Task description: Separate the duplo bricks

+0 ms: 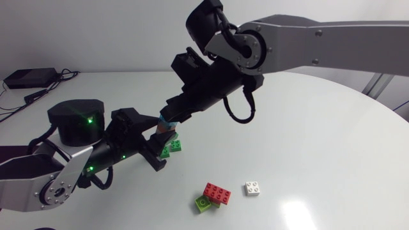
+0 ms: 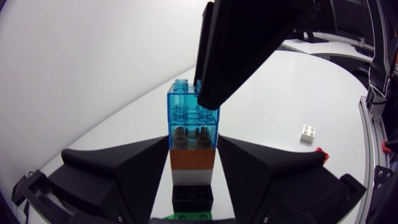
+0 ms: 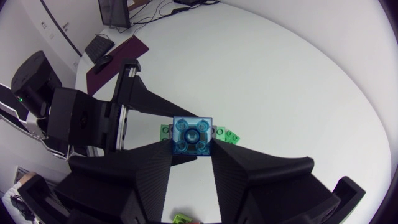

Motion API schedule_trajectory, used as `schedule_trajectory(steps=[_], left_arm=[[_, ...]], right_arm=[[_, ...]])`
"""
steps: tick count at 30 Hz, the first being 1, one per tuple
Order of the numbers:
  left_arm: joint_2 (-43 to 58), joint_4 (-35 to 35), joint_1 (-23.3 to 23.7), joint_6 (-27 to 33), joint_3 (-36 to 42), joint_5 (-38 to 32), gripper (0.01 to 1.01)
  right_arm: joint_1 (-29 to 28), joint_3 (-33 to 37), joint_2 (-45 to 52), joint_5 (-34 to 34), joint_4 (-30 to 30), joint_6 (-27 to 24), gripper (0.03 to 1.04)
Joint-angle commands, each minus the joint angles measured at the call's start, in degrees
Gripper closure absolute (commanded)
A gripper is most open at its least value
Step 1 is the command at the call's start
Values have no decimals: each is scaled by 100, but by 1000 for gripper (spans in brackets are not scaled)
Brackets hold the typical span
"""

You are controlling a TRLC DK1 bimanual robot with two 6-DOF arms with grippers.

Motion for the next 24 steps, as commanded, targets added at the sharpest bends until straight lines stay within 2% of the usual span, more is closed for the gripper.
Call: schedule_trajectory(steps=[1, 15, 24], left_arm=[[82, 82, -36, -149, 160, -91, 607], [-358, 21, -229, -333, 81, -636, 657], [-217, 117, -203, -184, 19, -662, 679]], right_arm=[[-58, -155, -168, -68, 124, 169, 807], [4, -348, -239, -112, 212, 196, 808], [-5, -278, -239, -217, 194, 222, 808]])
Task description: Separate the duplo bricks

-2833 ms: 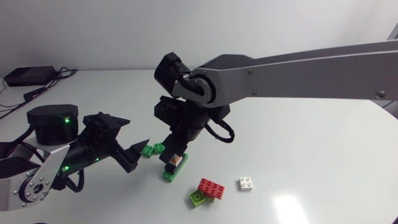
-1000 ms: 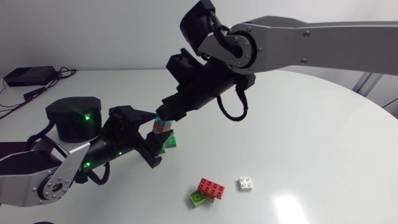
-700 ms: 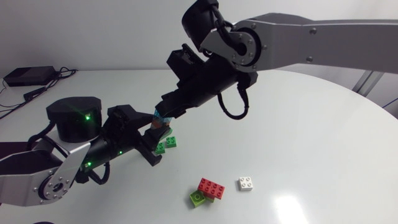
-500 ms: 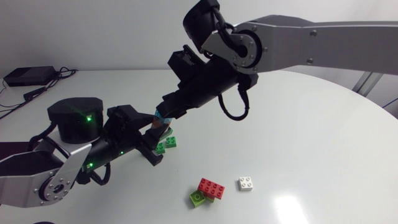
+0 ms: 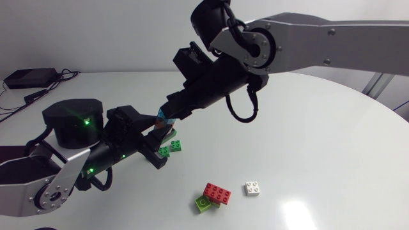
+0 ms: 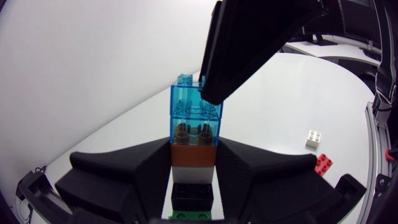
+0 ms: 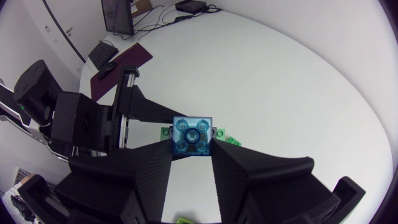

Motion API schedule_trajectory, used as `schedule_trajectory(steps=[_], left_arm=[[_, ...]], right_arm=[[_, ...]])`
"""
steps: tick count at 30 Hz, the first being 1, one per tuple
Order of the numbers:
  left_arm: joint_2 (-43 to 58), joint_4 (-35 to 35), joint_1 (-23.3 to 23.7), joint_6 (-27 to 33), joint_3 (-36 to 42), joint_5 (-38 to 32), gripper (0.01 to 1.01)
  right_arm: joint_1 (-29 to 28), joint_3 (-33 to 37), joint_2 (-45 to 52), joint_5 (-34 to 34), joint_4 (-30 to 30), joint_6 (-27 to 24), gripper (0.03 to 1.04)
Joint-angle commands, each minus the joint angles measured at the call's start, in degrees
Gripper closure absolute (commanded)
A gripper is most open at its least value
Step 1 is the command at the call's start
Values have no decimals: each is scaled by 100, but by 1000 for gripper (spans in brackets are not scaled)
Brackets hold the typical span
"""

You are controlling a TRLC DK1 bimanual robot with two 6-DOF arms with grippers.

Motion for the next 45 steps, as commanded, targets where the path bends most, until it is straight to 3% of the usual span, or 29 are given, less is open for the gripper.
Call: schedule_trajectory(steps=[1, 15, 22, 34, 38, 45], left_arm=[[56, 229, -8, 37, 2, -94, 679], [91, 466, -17, 371, -227, -85, 677], [39, 370, 106, 327, -148, -85, 674], [-23, 150, 273, 318, -165, 3, 661], [-225, -35, 326, 310, -156, 73, 659], [-392, -149, 264, 310, -183, 73, 657]], right_arm=[[-1, -74, -53, -172, -64, 172, 808], [-309, 348, 35, -796, -512, 277, 808], [-309, 40, -211, -321, -275, 225, 810], [-950, -628, -492, 373, 77, -311, 810], [-1390, -1103, -211, 839, 464, -733, 810], [-1873, -1472, 571, 865, 885, -1085, 810]])
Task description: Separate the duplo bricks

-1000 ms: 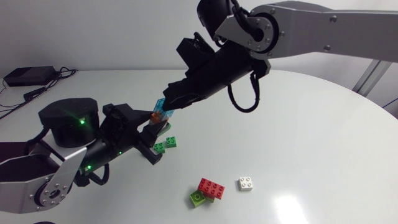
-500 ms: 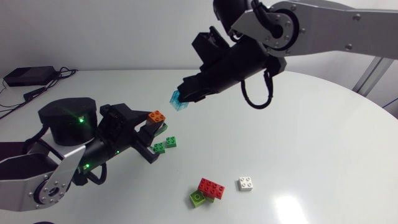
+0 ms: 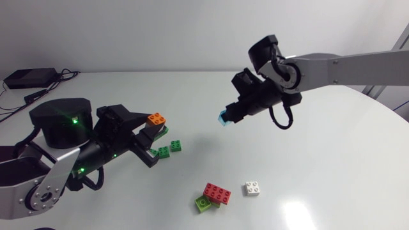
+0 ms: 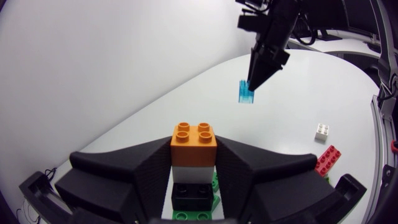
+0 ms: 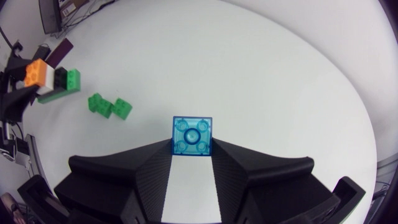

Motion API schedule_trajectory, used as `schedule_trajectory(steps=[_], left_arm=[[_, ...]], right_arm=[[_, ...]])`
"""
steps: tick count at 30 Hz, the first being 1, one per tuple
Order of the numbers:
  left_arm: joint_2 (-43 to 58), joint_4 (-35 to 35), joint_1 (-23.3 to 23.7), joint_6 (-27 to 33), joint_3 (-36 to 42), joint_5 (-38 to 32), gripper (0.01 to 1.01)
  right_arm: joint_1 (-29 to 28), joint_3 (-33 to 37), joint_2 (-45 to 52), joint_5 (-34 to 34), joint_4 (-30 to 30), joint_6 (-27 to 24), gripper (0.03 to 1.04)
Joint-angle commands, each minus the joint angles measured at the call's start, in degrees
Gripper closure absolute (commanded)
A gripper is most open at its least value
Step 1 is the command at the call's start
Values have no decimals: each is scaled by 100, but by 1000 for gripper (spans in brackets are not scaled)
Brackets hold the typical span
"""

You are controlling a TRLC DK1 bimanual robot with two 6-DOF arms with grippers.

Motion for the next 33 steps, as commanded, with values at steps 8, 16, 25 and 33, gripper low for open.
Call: schedule_trajectory(steps=[8, 16, 25, 33], left_arm=[[-86, -93, -138, -34, -19, 102, 648], [-16, -172, -147, -78, 69, 225, 644], [-51, -348, -147, -148, 87, 365, 644], [-271, -980, 143, -245, 394, 1095, 638]], right_arm=[[130, -472, 749, 70, 349, -233, 808], [244, -587, 907, 246, 349, -303, 807], [279, -657, 951, 263, 358, -347, 544], [33, -885, 160, -159, 437, -655, 195]])
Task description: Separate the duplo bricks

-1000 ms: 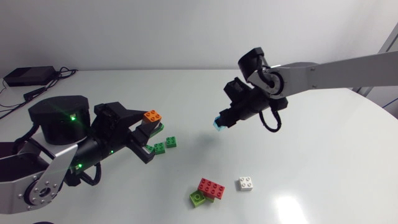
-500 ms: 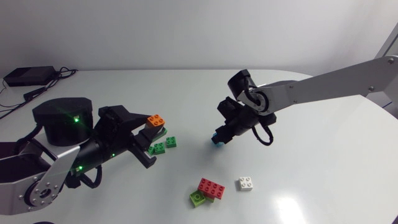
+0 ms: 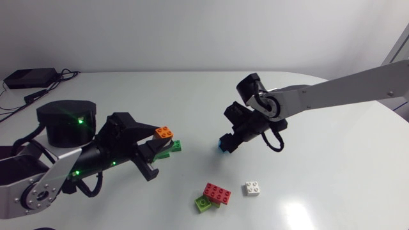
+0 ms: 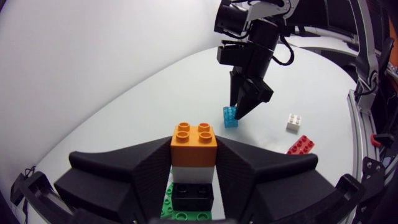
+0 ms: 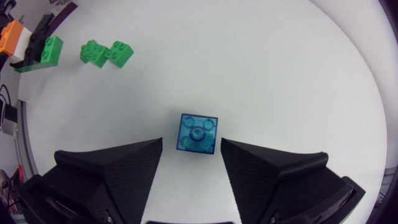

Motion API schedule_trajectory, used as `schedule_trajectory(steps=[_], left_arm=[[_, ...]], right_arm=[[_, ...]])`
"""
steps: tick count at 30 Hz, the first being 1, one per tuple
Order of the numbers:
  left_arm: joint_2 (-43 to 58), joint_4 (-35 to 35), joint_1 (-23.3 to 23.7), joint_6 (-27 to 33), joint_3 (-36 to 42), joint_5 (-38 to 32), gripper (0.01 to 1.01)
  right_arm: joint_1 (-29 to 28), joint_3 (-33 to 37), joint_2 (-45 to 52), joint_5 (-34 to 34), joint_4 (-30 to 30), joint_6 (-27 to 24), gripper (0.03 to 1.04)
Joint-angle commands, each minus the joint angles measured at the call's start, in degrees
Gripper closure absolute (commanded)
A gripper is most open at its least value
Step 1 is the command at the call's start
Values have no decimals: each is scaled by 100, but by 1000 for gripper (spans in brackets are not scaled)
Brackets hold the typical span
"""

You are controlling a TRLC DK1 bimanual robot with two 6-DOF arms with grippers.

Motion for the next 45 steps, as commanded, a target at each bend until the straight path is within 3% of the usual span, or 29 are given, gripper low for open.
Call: schedule_trajectory(steps=[1, 6, 11, 19, 26, 45], left_arm=[[-168, -205, 231, -131, 371, 362, 638], [-247, -882, 820, -52, 740, 1733, 638], [52, -1655, 1277, 177, 1171, 3112, 639], [148, -2526, 1523, 300, 1601, 4255, 648], [482, -3097, 1637, 555, 1953, 4826, 648], [737, -3545, 1496, 713, 2217, 5459, 648]], right_arm=[[-179, -208, -525, -238, 66, -297, 172], [-417, -454, -1184, -1565, 118, -824, 100], [-452, -445, -1316, -2822, -101, -1404, 90], [155, -314, -1378, -3763, -673, -2055, 90], [594, -190, -1439, -3938, -857, -2195, 92], [1113, 126, -1237, -3938, -901, -2098, 92]])
